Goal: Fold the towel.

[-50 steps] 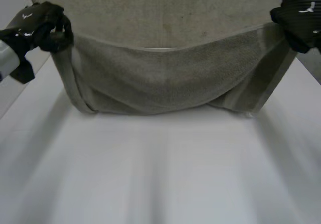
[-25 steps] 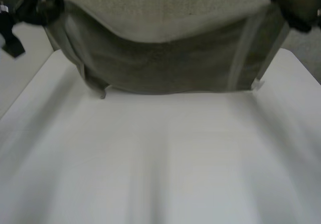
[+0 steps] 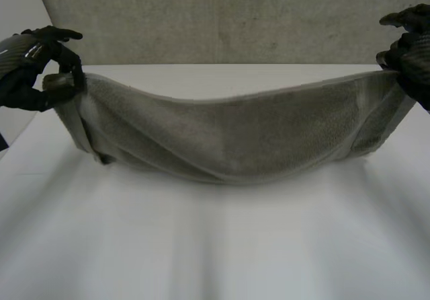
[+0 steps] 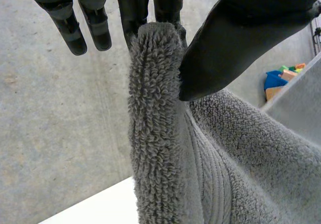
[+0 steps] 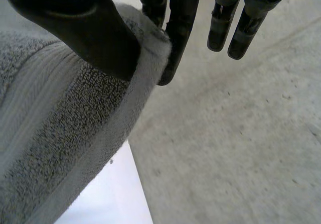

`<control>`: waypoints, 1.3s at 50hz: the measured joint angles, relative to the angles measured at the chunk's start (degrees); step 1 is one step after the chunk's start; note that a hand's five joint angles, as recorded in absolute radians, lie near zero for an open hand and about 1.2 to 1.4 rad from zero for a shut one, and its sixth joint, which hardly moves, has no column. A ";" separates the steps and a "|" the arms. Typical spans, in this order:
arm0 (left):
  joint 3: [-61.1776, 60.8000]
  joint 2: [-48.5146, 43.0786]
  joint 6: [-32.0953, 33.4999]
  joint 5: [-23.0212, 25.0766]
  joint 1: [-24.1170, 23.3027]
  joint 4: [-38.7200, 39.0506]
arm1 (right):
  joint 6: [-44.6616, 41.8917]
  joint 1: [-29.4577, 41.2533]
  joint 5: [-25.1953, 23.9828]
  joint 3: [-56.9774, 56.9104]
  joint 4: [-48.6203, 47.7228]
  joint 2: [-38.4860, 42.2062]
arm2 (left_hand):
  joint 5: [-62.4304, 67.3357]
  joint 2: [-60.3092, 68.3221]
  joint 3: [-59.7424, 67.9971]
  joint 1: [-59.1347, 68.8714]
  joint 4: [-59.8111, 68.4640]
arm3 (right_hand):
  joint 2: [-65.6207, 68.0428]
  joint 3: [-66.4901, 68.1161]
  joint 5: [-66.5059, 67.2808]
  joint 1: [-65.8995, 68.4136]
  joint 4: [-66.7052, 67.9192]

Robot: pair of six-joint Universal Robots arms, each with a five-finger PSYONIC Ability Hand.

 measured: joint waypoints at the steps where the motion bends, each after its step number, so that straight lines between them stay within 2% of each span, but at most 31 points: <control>1: -0.08 0.66 -0.16 0.28 0.23 -0.52 | 0.41 -0.05 -0.35 -0.08 0.45 -0.42 | 0.00 0.00 0.00 0.00 0.00 | 0.00 0.00 0.00 0.00 0.00; 8: -0.28 2.17 -1.12 0.60 0.67 -2.31 | 2.69 0.15 -1.48 -0.67 2.05 -0.54 | 0.00 0.00 0.00 0.00 0.00 | 0.00 0.00 0.00 0.00 0.00; 14: 0.66 -4.25 -0.69 -1.08 -1.44 -1.97 | 2.49 1.06 1.11 -1.75 1.94 5.16 | 0.00 0.00 0.00 0.00 0.00 | 0.00 0.00 0.00 0.00 0.00; 17: 2.55 -9.76 -0.34 -3.97 -3.84 -1.90 | 2.13 2.06 4.01 -3.09 2.09 9.40 | 0.00 0.00 0.00 0.00 0.00 | 0.00 0.00 0.00 0.00 0.00; 25: 11.09 -25.97 2.85 -16.43 -10.34 -3.74 | -2.79 5.90 12.04 -8.26 6.18 21.11 | 0.00 0.11 0.00 0.00 0.00 | 0.00 0.00 0.00 -0.04 0.00; 32: 17.38 -34.64 7.89 -21.26 -13.24 -7.40 | -13.53 11.23 19.11 -10.91 11.54 29.70 | 0.00 0.11 0.00 0.00 0.00 | 0.00 0.00 0.00 -0.04 0.00; 39: 21.53 -40.24 10.67 -24.90 -14.86 -8.52 | -18.67 14.38 24.88 -11.71 12.02 36.27 | 0.00 0.11 0.00 0.00 0.00 | 0.00 0.00 0.00 -0.04 0.00; 57: 23.80 -45.04 15.44 -26.93 -17.65 -8.34 | -19.40 16.36 33.43 -13.43 5.44 43.38 | 0.00 0.11 0.00 0.00 0.00 | 0.00 0.00 0.00 -0.04 0.00; 65: 25.22 -46.89 19.22 -29.77 -18.20 -8.28 | -19.25 18.46 36.46 -15.37 2.25 46.20 | 0.00 0.11 0.00 0.00 0.00 | 0.00 0.00 0.00 -0.04 0.00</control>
